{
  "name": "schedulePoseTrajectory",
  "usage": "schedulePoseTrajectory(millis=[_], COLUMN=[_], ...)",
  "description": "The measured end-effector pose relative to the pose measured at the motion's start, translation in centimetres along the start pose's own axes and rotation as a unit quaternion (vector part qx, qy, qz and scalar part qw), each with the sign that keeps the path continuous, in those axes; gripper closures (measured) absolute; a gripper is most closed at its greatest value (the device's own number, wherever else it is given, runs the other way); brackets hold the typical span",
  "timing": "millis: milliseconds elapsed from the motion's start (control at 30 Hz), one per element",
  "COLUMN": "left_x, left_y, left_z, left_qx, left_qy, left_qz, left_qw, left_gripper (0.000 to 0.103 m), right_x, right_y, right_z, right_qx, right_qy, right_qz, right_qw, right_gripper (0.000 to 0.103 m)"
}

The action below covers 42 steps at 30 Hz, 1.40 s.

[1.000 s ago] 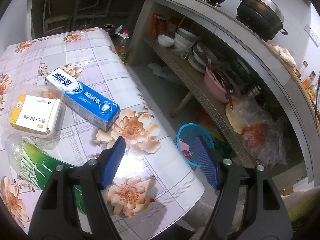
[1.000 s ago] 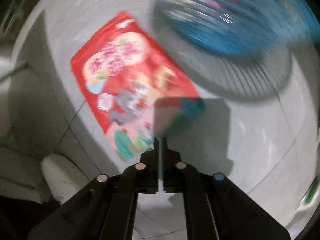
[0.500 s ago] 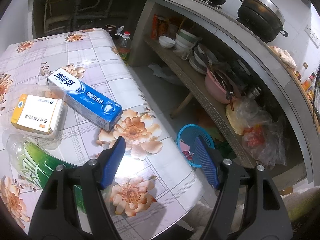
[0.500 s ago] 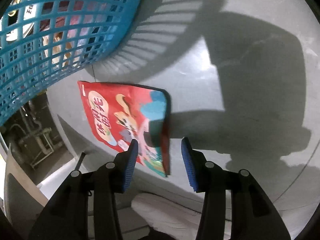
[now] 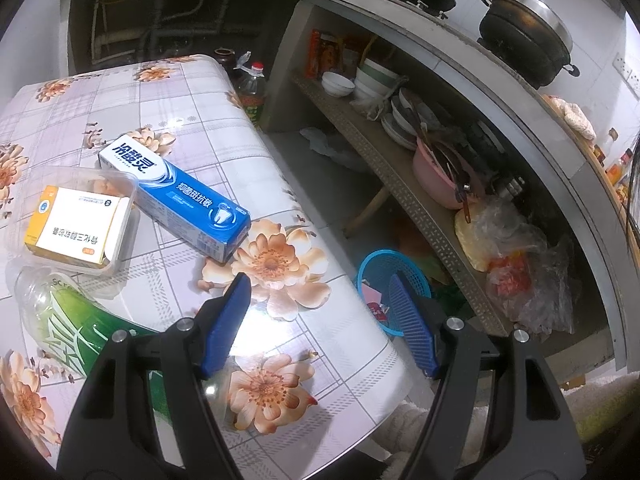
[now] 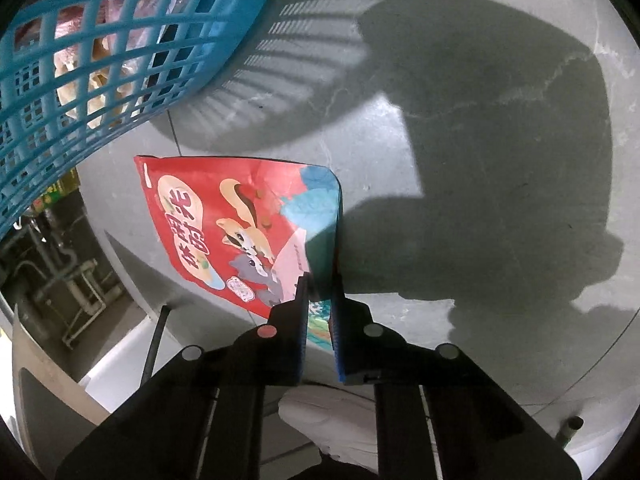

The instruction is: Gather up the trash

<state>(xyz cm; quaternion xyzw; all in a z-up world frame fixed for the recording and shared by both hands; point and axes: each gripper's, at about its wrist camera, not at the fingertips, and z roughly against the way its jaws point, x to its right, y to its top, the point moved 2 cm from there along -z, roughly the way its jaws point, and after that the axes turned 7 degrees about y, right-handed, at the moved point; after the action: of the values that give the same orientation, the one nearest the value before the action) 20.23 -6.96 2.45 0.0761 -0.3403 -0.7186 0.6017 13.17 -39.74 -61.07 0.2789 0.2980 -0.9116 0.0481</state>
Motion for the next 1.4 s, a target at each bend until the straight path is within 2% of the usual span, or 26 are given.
schedulePoseTrajectory(millis=[167, 300, 400, 533, 700, 767, 900, 933, 1033, 1200, 1333, 1400], left_x=[0.0, 0.1, 0.3, 0.7, 0.9, 0.9, 1.1, 1.1, 1.2, 1.1, 0.6, 0.4], left_y=[0.0, -0.1, -0.2, -0.5, -0.6, -0.7, -0.9, -0.9, -1.0, -1.2, -1.3, -1.2], left_z=[0.3, 0.5, 0.7, 1.0, 1.5, 1.7, 2.0, 2.1, 2.4, 3.0, 3.2, 3.3], left_qx=[0.005, 0.011, 0.012, 0.018, 0.026, 0.029, 0.033, 0.035, 0.04, 0.049, 0.049, 0.05], left_qy=[-0.003, -0.01, -0.017, -0.027, -0.038, -0.042, -0.05, -0.052, -0.058, -0.064, -0.062, -0.063], left_qz=[-0.001, 0.002, 0.002, 0.0, 0.001, 0.003, 0.003, 0.003, 0.006, 0.009, 0.011, 0.013], left_qw=[1.0, 0.9999, 0.9998, 0.9995, 0.9989, 0.9987, 0.9982, 0.998, 0.9975, 0.9967, 0.9968, 0.9967], left_gripper=[0.035, 0.035, 0.035, 0.035, 0.035, 0.035, 0.035, 0.035, 0.035, 0.035, 0.035, 0.035], right_x=[-0.6, -4.6, -7.6, -12.2, -16.1, -17.4, -20.3, -21.2, -22.8, -22.4, -20.8, -19.6], right_y=[0.3, -1.9, -4.6, -9.0, -12.3, -13.3, -14.2, -14.2, -13.2, -9.3, -6.6, -4.2], right_z=[1.4, 2.9, 4.7, 7.3, 9.9, 12.4, 16.3, 17.6, 21.2, 25.0, 26.9, 27.9], right_qx=[-0.003, 0.006, 0.004, 0.012, 0.019, 0.034, 0.064, 0.074, 0.109, 0.152, 0.185, 0.214], right_qy=[-0.005, -0.044, -0.064, -0.086, -0.087, -0.085, -0.075, -0.073, -0.059, -0.059, -0.045, -0.037], right_qz=[0.029, 0.133, 0.216, 0.341, 0.417, 0.454, 0.497, 0.506, 0.507, 0.472, 0.425, 0.379], right_qw=[1.0, 0.99, 0.974, 0.936, 0.904, 0.886, 0.862, 0.856, 0.853, 0.866, 0.885, 0.899], right_gripper=[0.095, 0.096, 0.096, 0.096, 0.096, 0.096, 0.097, 0.103, 0.103, 0.103, 0.103, 0.103])
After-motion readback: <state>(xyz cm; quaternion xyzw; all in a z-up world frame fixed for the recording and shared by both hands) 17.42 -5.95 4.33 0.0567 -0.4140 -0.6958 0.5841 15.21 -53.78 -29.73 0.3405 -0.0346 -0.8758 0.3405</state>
